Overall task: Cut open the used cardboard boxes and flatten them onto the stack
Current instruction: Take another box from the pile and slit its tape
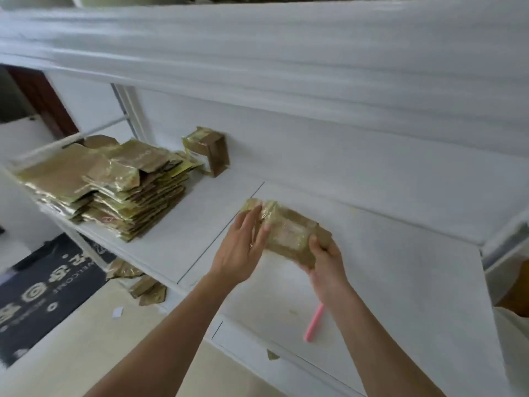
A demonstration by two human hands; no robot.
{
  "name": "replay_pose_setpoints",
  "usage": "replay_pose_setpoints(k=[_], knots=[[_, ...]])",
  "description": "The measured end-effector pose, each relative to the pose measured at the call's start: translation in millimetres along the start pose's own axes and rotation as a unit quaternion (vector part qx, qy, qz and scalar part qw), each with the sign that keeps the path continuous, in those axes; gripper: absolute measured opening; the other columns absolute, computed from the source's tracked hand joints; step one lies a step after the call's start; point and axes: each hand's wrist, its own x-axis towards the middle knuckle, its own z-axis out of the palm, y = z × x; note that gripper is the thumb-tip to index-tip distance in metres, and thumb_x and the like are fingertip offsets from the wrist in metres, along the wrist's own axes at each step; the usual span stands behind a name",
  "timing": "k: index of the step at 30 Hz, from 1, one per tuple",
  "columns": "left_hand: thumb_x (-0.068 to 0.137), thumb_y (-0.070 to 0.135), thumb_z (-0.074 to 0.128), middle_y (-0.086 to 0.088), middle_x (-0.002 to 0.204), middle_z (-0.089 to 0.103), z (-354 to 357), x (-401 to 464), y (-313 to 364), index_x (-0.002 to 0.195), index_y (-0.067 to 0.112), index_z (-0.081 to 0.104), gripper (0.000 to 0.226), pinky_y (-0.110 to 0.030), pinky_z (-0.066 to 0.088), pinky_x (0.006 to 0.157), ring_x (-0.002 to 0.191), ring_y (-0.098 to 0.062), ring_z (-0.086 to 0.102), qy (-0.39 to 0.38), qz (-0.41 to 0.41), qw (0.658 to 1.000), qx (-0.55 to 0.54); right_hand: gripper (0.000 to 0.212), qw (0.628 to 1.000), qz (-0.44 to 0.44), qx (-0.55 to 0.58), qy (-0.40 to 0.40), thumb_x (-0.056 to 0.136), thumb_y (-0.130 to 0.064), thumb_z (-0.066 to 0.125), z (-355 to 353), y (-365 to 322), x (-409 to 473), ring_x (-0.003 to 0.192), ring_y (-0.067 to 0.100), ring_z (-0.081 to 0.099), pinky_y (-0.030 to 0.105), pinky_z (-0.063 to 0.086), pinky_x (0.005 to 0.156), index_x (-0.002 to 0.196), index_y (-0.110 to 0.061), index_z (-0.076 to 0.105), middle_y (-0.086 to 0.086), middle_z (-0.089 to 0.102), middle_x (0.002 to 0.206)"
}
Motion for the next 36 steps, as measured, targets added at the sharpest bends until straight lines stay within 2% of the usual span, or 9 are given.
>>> replay_pose_setpoints(k=[3, 6, 8, 10, 14, 20, 22, 28, 36], knots=[[0.089, 0.062, 0.049, 0.01, 0.141, 0.042, -22.6, -3.1, -19.6, 0.145, 0.026, 0.04, 0.067, -0.03, 0.04, 0.102, 0.125, -0.009, 0.041, -0.014, -0.003, 0.997, 0.077, 0.021, 0.992, 0.119, 0.015, -0.026, 0.102, -0.019, 0.051, 20.7, 40.1, -4.2, 0.104, 0.025, 0.067, 0.041, 0.059, 0.078, 0.119, -0.013, 0.062, 0.01, 0.071, 0.113], [0.093, 0.045, 0.056, 0.008, 0.149, 0.038, -25.9, -6.3, -44.1, 0.148, 0.021, 0.037, 0.063, -0.033, 0.039, 0.107, 0.132, -0.016, 0.043, -0.082, -0.029, 0.991, 0.101, 0.031, 0.965, 0.117, -0.23, -0.054, 0.099, -0.035, 0.054, 15.1, 67.1, -10.9, 0.088, 0.018, 0.068, 0.036, 0.06, 0.073, 0.114, -0.011, 0.066, 0.006, 0.07, 0.098], [0.095, 0.039, 0.053, 0.01, 0.154, 0.032, -19.8, -5.9, -53.6, 0.149, 0.021, 0.035, 0.059, -0.031, 0.026, 0.113, 0.135, -0.014, 0.036, -0.115, 0.022, 0.983, 0.14, 0.047, 0.86, 0.006, -0.51, -0.029, 0.098, -0.045, 0.047, -1.3, 78.9, -12.9, 0.077, 0.015, 0.059, 0.029, 0.052, 0.077, 0.112, -0.006, 0.068, 0.005, 0.061, 0.082], [0.095, 0.036, 0.05, 0.012, 0.153, 0.031, -7.6, -5.7, -57.0, 0.147, 0.023, 0.038, 0.055, -0.033, 0.014, 0.117, 0.139, -0.009, 0.028, -0.167, 0.114, 0.961, 0.186, 0.036, 0.729, -0.091, -0.674, 0.077, 0.103, -0.031, 0.044, -25.6, 85.7, -10.3, 0.107, 0.02, 0.054, 0.031, 0.041, 0.1, 0.131, -0.015, 0.06, 0.007, 0.058, 0.106], [0.095, 0.037, 0.045, 0.004, 0.146, 0.039, 15.3, -19.6, -56.0, 0.14, 0.02, 0.047, 0.049, -0.042, 0.009, 0.119, 0.142, -0.013, 0.028, -0.192, 0.182, 0.942, 0.206, 0.077, 0.528, -0.005, -0.845, 0.085, 0.077, -0.021, 0.065, -64.7, 79.7, -22.5, 0.124, 0.024, 0.037, 0.028, 0.052, 0.086, 0.144, -0.04, 0.033, 0.004, 0.038, 0.131], [0.094, 0.048, 0.047, 0.005, 0.131, 0.052, 1.6, -23.8, -81.8, 0.122, 0.025, 0.063, 0.04, -0.037, 0.038, 0.107, 0.114, -0.015, 0.052, -0.101, 0.23, 0.959, 0.131, 0.039, 0.432, -0.199, -0.878, 0.05, 0.038, -0.015, 0.097, -70.1, 81.7, -26.6, 0.068, 0.03, 0.066, 0.031, 0.048, 0.047, 0.065, -0.015, 0.069, 0.006, 0.06, 0.069], [0.096, 0.043, 0.046, 0.01, 0.129, 0.051, -5.9, -22.5, -89.9, 0.125, 0.025, 0.061, 0.037, -0.031, 0.04, 0.101, 0.112, -0.016, 0.056, -0.118, 0.218, 0.964, 0.097, 0.026, 0.466, -0.184, -0.862, 0.074, 0.06, -0.011, 0.089, -55.3, 79.3, -25.2, 0.072, 0.026, 0.064, 0.033, 0.049, 0.05, 0.073, -0.015, 0.067, 0.002, 0.059, 0.073], [0.072, 0.062, 0.071, 0.007, 0.126, 0.027, -12.2, -23.5, -102.7, 0.125, 0.018, 0.043, 0.074, -0.024, 0.047, 0.081, 0.111, -0.006, 0.037, -0.126, 0.034, 0.991, -0.017, 0.014, 0.8, -0.281, -0.497, 0.184, 0.094, -0.011, 0.058, 17.1, 58.2, -15.7, 0.06, 0.013, 0.052, 0.033, 0.041, 0.054, 0.085, -0.015, 0.047, -0.001, 0.054, 0.069], [0.083, 0.013, 0.07, 0.005, 0.108, 0.046, -30.4, -6.8, -98.4, 0.098, 0.015, 0.067, 0.016, -0.019, 0.042, 0.084, 0.101, -0.015, 0.048, -0.136, 0.022, 0.983, -0.122, 0.009, 0.947, -0.199, -0.251, -0.02, 0.094, -0.015, 0.063, 104.0, 55.1, 13.3, 0.077, 0.016, 0.067, 0.027, 0.056, 0.071, 0.094, -0.02, 0.071, 0.005, 0.069, 0.077]])
